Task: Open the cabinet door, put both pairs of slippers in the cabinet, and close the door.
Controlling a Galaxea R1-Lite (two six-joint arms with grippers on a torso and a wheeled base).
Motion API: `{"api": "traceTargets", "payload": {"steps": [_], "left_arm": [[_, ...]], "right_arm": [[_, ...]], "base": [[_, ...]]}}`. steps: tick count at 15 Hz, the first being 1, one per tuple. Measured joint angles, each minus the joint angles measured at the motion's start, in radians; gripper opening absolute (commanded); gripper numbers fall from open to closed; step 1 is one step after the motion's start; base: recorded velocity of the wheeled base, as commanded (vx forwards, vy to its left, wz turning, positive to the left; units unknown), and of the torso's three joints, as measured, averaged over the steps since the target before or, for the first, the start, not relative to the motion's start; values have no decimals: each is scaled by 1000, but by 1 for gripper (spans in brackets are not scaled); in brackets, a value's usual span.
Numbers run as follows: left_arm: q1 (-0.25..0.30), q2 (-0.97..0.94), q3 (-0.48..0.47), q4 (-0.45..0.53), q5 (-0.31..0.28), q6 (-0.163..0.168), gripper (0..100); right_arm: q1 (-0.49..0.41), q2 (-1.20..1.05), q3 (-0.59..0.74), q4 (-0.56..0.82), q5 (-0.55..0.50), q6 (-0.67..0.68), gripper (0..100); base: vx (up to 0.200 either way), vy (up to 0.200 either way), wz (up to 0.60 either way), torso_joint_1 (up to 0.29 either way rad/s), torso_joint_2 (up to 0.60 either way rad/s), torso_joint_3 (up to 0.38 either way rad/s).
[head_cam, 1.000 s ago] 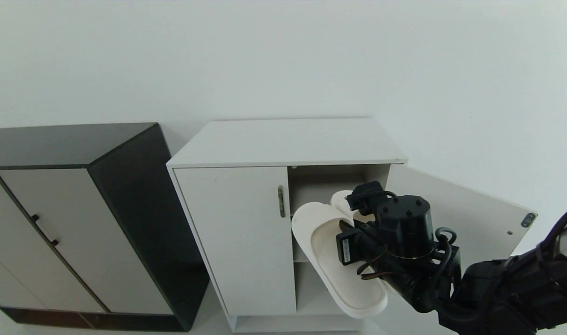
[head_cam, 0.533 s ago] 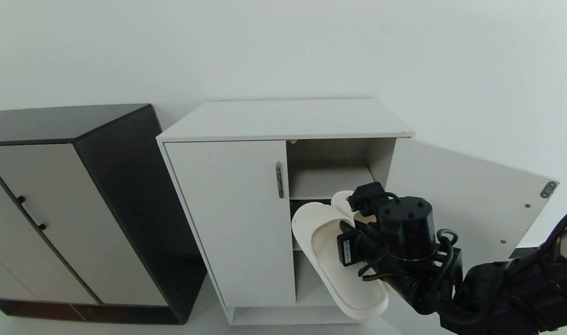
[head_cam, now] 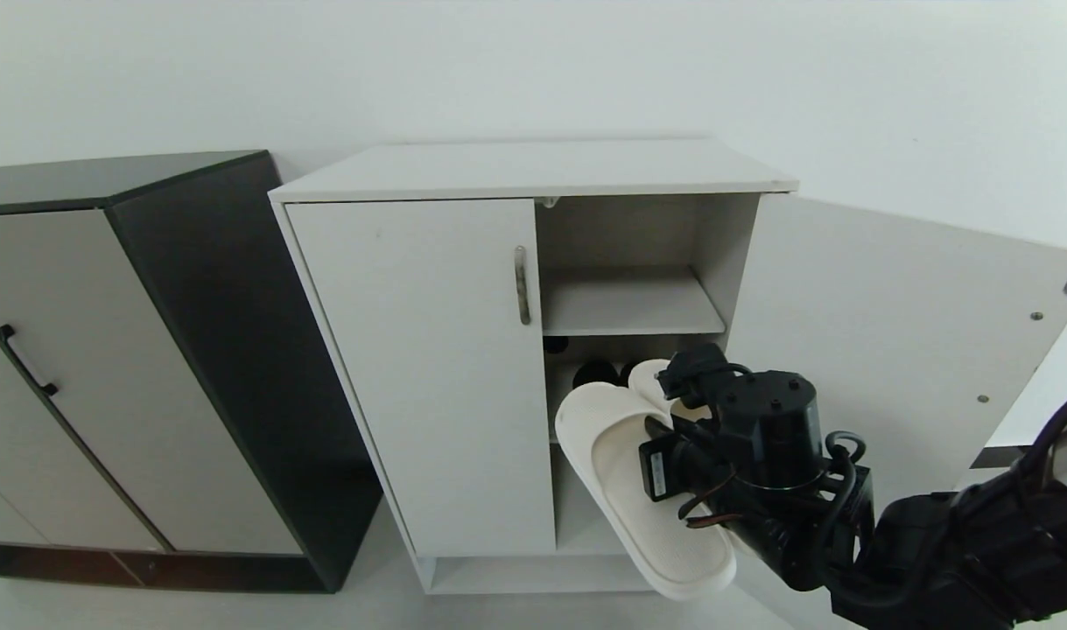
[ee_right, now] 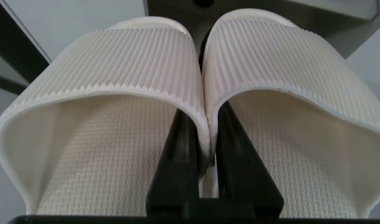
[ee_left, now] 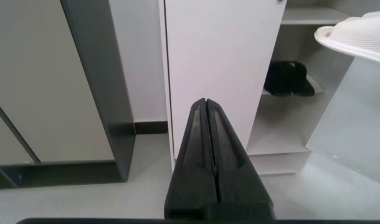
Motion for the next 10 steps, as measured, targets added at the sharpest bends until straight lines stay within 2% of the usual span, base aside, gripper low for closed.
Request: {"api": "traceTargets", "payload": {"steps": [5, 6, 8, 10], "left_arm": [[0, 0, 0, 0, 0, 1, 0], [0, 0, 0, 0, 0, 1, 0], [0, 0, 0, 0, -1, 2, 0], [0, 0, 0, 0, -1, 3, 0]], "right_arm": [[-2, 16, 0, -42, -3, -13, 0], [-2, 18, -8, -49, -18, -22, 0], [-1, 29, -77, 4, -129, -25, 0], [10, 41, -199, 149, -210, 4, 0]], "base": [[0, 0, 0, -38, 405, 368], [0, 0, 0, -2, 139, 139], [0, 0, 0, 2, 73, 66], [0, 0, 0, 0, 0, 0]]}}
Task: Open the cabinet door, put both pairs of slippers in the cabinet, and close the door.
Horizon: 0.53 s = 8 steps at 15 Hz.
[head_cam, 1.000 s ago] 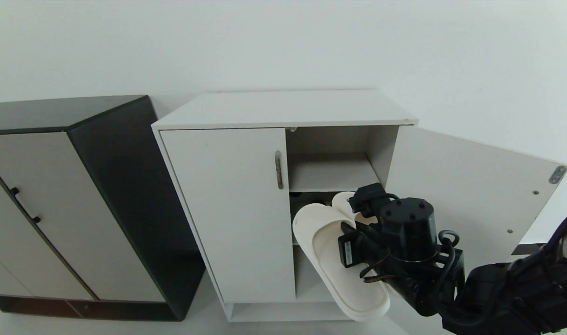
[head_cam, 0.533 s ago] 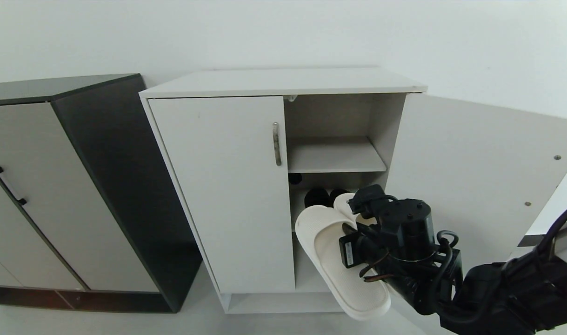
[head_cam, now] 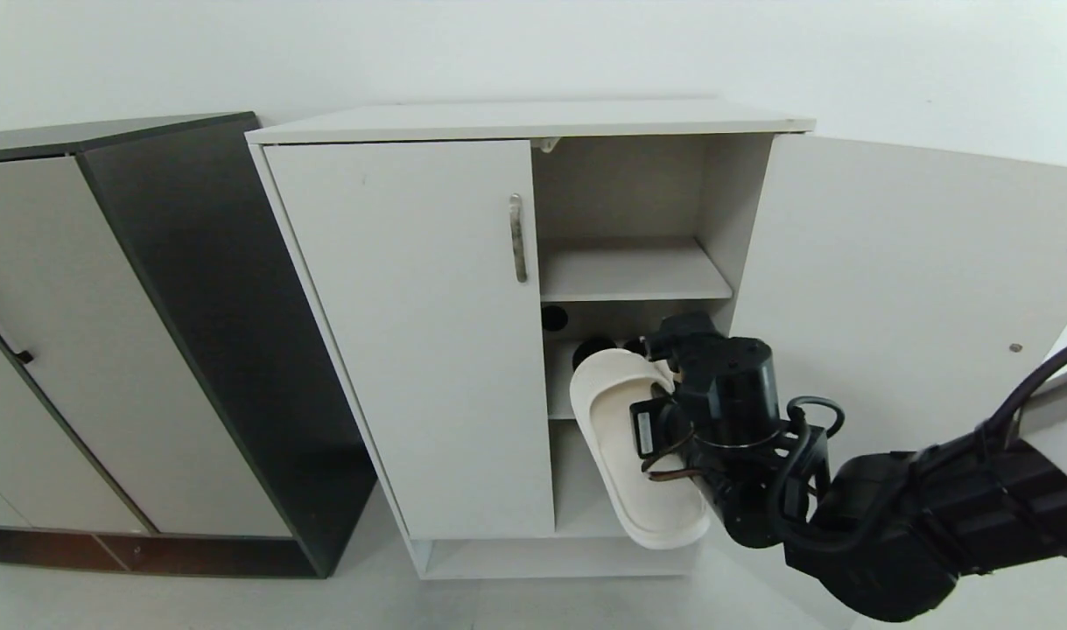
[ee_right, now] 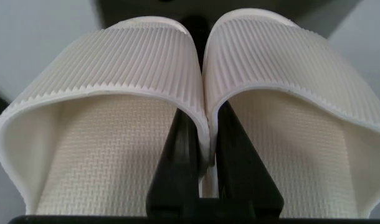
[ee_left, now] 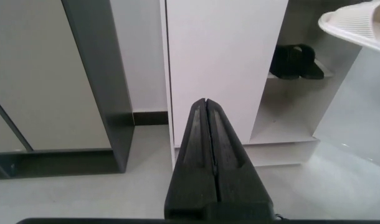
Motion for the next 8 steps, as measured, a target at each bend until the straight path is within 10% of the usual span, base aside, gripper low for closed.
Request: {"api": "traceTargets", "payload": {"steps": [8], "left_arm": [[0, 0, 0, 0, 0, 2, 0]], "right_arm": [[26, -20, -309, 336, -144, 100, 0]], "base": [[0, 0, 0, 0, 0, 0]]}}
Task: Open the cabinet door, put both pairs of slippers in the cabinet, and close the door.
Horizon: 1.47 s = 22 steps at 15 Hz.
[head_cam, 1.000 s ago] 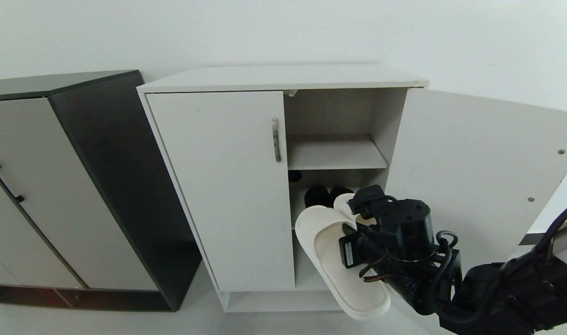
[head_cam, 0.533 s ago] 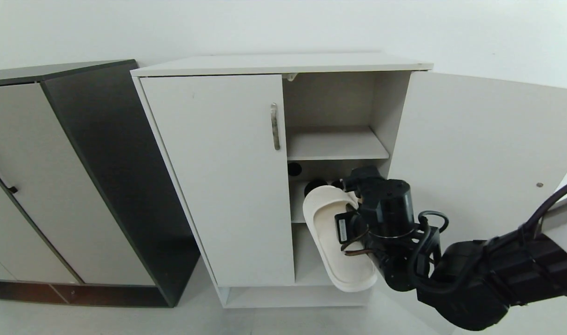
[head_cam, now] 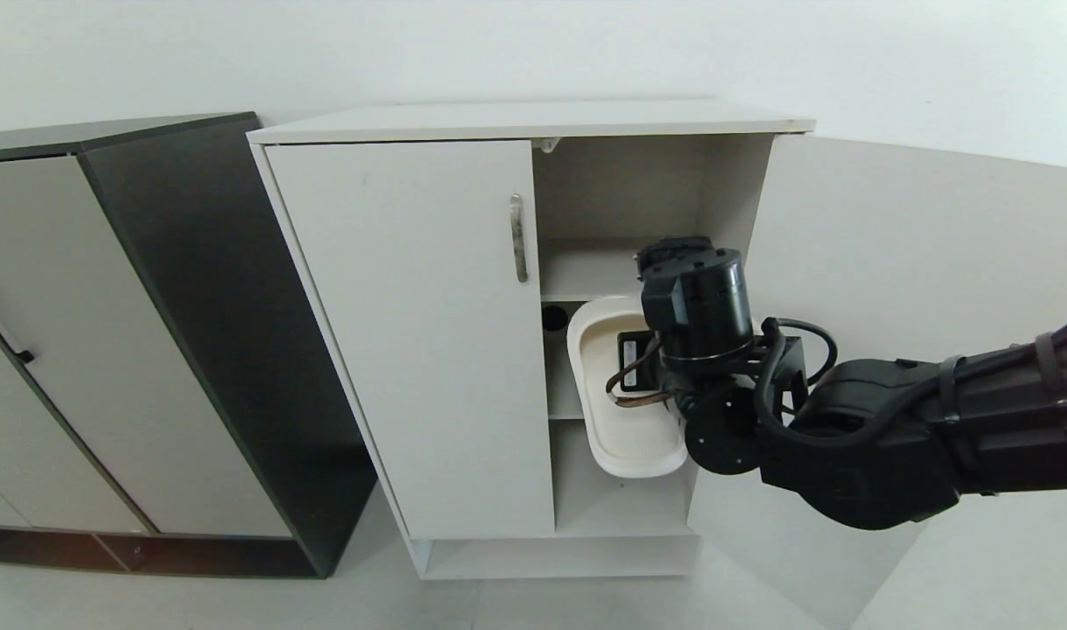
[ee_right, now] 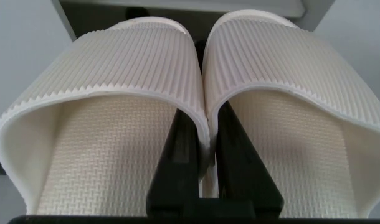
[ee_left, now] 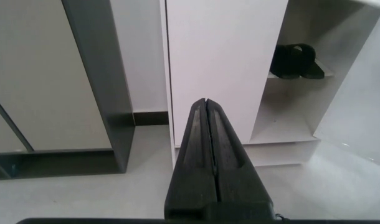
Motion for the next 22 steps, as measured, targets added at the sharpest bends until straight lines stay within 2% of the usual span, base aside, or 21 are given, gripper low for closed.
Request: {"api": "traceTargets", "payload": {"steps": [4, 19, 22], "left_arm": [[1, 0, 0, 0, 0, 0, 0], [0, 0, 0, 0, 1, 2, 0], [0, 0, 0, 0, 0, 2, 0]], "right_arm": [[-7, -3, -39, 8, 7, -12, 0], [-58, 24, -41, -2, 69, -8, 0], [-60, 36, -51, 0, 75, -10, 0]], "base": [[0, 0, 0, 0, 0, 0], [200, 0, 0, 2, 2, 3], [0, 0, 0, 0, 0, 0]]}}
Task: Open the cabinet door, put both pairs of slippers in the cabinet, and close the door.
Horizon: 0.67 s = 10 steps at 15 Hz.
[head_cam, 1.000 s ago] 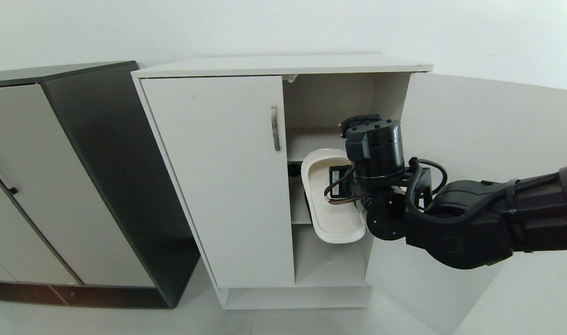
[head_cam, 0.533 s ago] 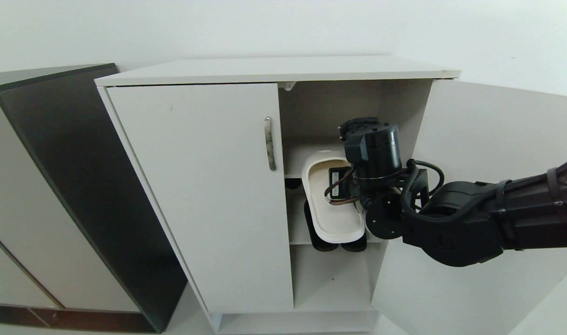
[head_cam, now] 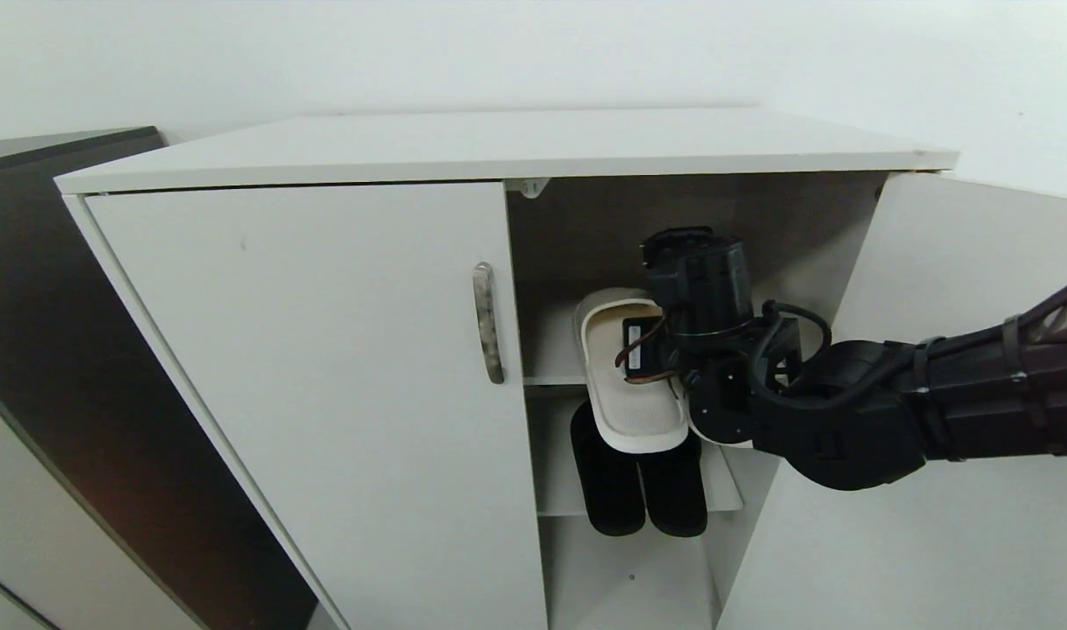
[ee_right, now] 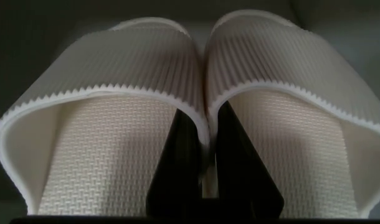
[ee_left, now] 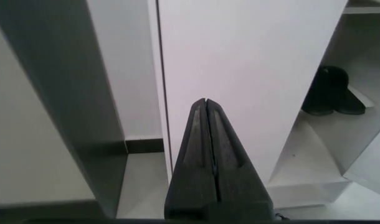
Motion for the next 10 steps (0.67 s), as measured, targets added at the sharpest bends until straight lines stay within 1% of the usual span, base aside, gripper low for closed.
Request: {"api": "traceTargets", "payload": {"steps": [2, 5, 8, 10], "left_arm": [[0, 0, 0, 0, 0, 0, 0], [0, 0, 0, 0, 0, -1, 0], [0, 0, 0, 0, 0, -2, 0], [0, 0, 0, 0, 0, -2, 0]], "right_arm": [[-10, 19, -33, 4, 10, -1, 0], [-33, 72, -121, 11, 13, -3, 0], [-48, 122, -207, 56, 16, -3, 0], [-59, 143, -238, 62, 29, -2, 0]], "base": [[0, 0, 0, 0, 0, 0], [0, 0, 0, 0, 0, 0], [0, 0, 0, 0, 0, 0], [0, 0, 0, 0, 0, 0]]}}
